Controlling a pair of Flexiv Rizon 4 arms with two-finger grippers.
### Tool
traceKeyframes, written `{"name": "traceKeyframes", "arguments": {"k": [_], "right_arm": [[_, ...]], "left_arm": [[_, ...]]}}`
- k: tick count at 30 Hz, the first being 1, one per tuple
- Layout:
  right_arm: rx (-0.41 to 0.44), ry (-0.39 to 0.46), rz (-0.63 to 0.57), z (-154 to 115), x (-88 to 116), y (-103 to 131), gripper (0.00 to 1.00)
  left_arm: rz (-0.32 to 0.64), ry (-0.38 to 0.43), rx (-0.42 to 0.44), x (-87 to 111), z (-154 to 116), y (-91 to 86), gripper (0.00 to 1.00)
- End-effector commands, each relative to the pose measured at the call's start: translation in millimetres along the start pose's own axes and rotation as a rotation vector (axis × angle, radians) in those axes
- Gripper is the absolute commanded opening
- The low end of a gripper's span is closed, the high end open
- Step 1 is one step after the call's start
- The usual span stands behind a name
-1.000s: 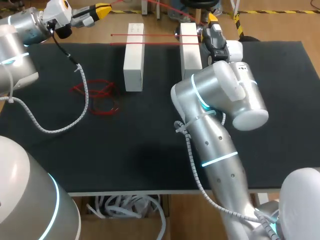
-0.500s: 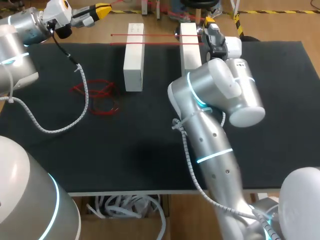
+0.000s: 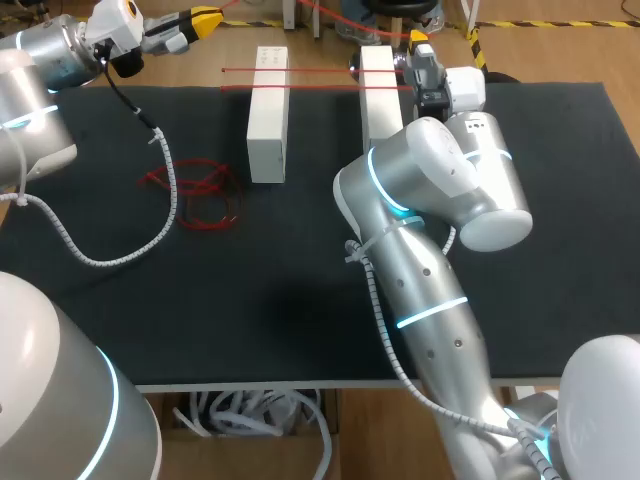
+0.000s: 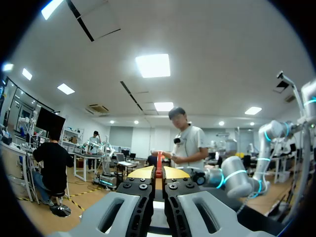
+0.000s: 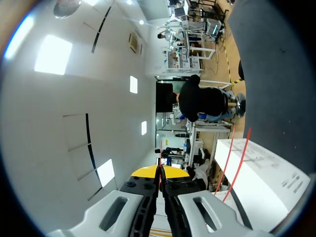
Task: Grab the tape and strap the tape.
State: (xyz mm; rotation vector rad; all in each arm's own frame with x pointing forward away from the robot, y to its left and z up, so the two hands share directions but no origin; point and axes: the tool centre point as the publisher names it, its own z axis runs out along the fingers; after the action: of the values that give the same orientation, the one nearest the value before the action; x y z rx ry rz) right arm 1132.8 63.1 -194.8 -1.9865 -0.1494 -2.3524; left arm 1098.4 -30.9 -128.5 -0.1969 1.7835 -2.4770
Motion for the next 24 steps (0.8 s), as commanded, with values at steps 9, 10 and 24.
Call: {"name": "traceKeyframes", "arguments": {"k": [9,10,24], "right_arm": [[0.057,-0.045,-0.045,1.6,19.3,12.0,0.0],[0.064,-0.058,-0.058,1.6,18.1,11.9,0.0],[0.072,-0.06,-0.1,0.4,13.6,4.8,0.0]], "left_arm": [[0.001,0.0,0.002,0.3,-0.2,0.5,0.0],[0.001,0.0,0.002,0.3,-0.2,0.5,0.0],[0.001,0.0,0.002,0.3,-0.2,0.5,0.0]]}}
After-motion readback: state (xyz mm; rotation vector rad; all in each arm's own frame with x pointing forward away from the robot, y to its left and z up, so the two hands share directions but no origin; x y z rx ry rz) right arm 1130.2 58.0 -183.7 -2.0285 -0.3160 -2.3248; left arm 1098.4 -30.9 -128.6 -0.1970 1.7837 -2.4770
